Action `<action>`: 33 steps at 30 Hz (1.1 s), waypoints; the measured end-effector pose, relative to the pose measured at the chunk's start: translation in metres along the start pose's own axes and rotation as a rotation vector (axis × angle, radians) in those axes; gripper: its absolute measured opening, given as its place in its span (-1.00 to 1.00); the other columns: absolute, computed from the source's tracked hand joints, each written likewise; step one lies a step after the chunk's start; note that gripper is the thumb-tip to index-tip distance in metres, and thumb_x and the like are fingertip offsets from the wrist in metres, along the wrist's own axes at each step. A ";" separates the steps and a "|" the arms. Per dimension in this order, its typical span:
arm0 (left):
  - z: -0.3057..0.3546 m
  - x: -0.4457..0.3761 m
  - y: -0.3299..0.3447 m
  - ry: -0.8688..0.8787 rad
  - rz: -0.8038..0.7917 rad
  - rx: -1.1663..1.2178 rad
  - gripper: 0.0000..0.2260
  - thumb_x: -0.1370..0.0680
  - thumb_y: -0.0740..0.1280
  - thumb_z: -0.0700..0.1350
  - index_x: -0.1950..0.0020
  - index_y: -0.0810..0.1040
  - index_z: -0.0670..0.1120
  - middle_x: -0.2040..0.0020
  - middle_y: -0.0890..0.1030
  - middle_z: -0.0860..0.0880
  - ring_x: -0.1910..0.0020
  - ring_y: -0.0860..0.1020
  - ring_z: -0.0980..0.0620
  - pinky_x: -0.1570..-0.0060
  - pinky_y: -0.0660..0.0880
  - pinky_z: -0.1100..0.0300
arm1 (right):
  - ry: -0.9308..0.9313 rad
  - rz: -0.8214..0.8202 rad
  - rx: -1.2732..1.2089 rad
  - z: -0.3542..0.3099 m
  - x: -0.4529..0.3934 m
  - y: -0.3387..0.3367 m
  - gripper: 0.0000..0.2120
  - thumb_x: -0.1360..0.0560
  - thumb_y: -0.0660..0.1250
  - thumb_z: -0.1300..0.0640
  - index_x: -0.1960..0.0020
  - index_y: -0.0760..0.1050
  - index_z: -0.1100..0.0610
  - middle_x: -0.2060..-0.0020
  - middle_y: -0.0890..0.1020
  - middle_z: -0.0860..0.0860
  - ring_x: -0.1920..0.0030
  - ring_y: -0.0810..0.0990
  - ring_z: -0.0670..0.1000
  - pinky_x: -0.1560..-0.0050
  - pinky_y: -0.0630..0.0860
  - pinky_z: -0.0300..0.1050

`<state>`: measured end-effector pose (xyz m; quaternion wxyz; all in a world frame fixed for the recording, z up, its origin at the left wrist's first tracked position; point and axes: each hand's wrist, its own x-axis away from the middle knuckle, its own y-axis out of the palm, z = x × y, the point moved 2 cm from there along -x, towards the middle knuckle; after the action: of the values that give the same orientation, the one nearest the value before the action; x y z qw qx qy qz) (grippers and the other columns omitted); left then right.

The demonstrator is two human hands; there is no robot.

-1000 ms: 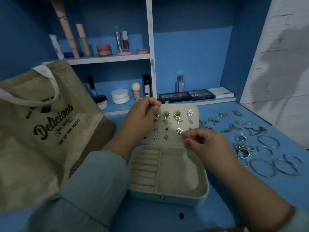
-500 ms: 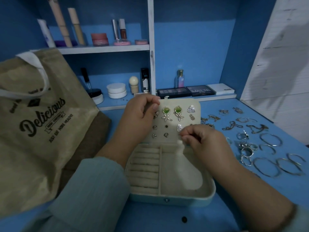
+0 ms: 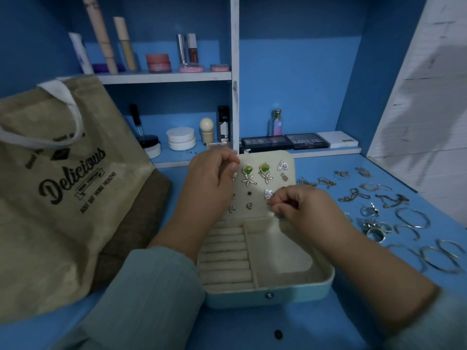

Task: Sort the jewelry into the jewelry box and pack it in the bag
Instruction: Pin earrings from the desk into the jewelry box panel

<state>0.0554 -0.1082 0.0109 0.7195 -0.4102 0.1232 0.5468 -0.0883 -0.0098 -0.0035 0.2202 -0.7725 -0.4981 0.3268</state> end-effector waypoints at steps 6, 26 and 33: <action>-0.003 0.001 0.001 0.023 -0.019 -0.027 -0.88 -0.56 0.25 -0.18 0.05 0.45 0.06 -0.08 0.48 0.16 -0.17 0.44 0.02 -0.19 0.40 0.01 | 0.024 0.015 0.093 -0.001 -0.001 0.004 -0.86 -0.49 0.32 0.20 0.17 0.61 0.02 0.26 0.59 -0.11 0.27 0.54 -0.15 0.23 0.45 -0.37; -0.008 -0.002 0.004 0.059 -0.013 -0.047 -0.94 -0.51 0.19 -0.08 0.09 0.42 0.08 -0.10 0.51 0.12 -0.19 0.44 0.00 -0.18 0.40 -0.03 | 0.028 -0.034 0.382 -0.011 -0.008 0.007 -0.84 -0.54 0.24 0.11 -0.01 0.57 0.13 0.03 0.58 0.07 0.04 0.53 0.04 0.07 0.41 -0.14; -0.004 0.000 0.002 0.049 -0.005 -0.032 -0.90 -0.55 0.24 -0.16 0.07 0.43 0.05 -0.11 0.51 0.10 -0.19 0.43 -0.02 -0.18 0.40 -0.05 | 0.021 0.147 0.319 -0.010 0.000 0.005 -0.83 -0.46 0.35 0.05 0.17 0.37 0.06 0.11 0.43 -0.03 0.04 0.41 0.00 0.11 0.30 -0.15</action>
<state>0.0550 -0.1112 0.0075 0.7109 -0.4351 0.1311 0.5368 -0.0778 -0.0121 -0.0003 0.3209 -0.7654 -0.3796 0.4088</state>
